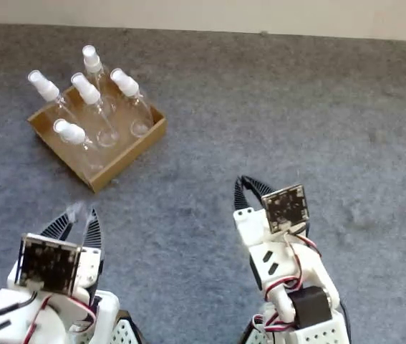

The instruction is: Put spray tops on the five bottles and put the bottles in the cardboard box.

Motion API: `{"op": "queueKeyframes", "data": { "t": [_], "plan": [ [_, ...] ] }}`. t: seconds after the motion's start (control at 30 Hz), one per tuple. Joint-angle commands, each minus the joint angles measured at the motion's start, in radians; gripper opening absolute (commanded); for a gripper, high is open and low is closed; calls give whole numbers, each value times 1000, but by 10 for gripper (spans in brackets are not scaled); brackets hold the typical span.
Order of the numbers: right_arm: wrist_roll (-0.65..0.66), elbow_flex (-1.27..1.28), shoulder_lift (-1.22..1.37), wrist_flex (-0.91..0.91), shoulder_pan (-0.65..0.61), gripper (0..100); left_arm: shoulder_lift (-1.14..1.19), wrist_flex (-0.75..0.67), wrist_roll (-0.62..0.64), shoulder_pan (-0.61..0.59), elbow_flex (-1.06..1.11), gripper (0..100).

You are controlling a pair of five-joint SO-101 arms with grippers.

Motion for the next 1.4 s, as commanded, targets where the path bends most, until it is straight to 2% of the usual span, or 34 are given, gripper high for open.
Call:
{"op": "queueKeyframes", "data": {
  "t": [0.0,0.3,0.53,0.67,0.77,0.97,1.13,1.37],
  "plan": [
    [11,-125,-12,93,53,22,-45,37,9,10,-50,5],
    [12,-354,-12,251,173,22,-93,57,8,8,-36,5],
    [12,-527,-12,394,225,22,-93,46,6,8,157,5],
    [12,-584,-12,455,240,22,-93,46,6,-50,124,5],
    [12,-622,-12,504,237,22,-93,43,6,-145,173,5],
    [12,-670,-12,556,240,22,-93,-152,6,-321,377,5],
    [12,-673,-12,578,240,22,-93,-247,6,-328,564,5],
    [12,-671,-12,578,240,22,-93,-331,6,-326,705,5]
  ]
}}
